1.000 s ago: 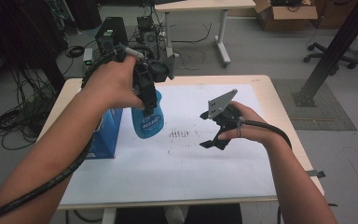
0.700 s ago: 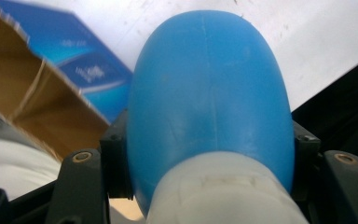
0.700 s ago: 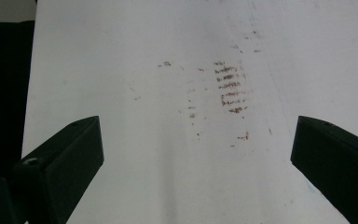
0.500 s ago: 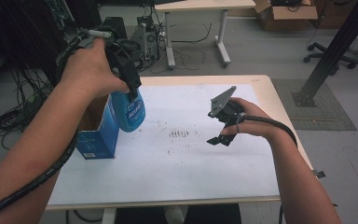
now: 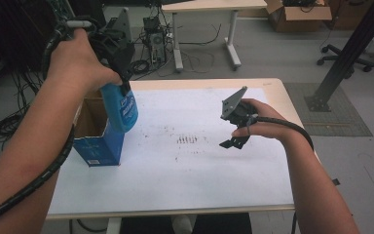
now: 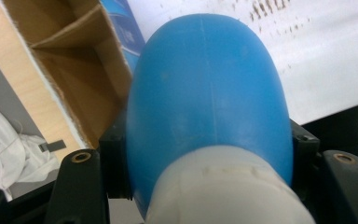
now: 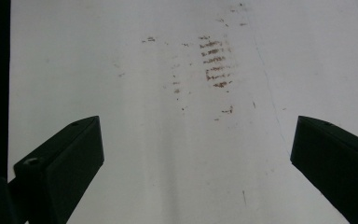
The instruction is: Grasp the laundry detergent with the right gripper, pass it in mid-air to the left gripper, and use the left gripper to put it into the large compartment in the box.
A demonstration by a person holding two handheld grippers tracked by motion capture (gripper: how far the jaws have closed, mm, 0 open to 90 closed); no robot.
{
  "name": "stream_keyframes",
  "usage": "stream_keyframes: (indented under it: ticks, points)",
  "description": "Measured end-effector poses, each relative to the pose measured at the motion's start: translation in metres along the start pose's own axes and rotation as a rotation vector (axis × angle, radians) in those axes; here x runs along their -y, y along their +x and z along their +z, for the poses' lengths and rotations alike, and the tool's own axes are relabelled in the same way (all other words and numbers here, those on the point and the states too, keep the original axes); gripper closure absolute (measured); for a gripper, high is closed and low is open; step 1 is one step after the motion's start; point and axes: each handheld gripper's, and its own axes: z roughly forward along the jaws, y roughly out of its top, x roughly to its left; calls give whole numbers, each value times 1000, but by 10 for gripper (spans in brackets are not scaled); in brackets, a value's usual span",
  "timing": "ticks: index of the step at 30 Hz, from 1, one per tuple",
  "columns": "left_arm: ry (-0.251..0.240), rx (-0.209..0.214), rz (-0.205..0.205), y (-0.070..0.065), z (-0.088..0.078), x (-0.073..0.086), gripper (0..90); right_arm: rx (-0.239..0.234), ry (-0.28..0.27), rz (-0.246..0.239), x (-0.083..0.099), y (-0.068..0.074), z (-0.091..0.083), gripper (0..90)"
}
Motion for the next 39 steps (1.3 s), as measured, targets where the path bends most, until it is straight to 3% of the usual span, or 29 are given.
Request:
stream_keyframes:
  ticks: [6,14,21,30,39]
  points:
    - [-17,-1,-47,13,-10,1,376,-5,11,5,1,-2,3,26]
    - [-33,-4,-128,44,-26,7,376,-16,42,12,4,-5,2,27]
    - [-38,-13,-205,72,-29,13,376,-18,52,19,5,-7,0,28]
    - [-35,-33,-254,93,-15,18,376,-21,54,16,4,-7,-2,28]
    - [-26,-13,-280,105,12,19,376,-30,70,17,8,-6,2,28]
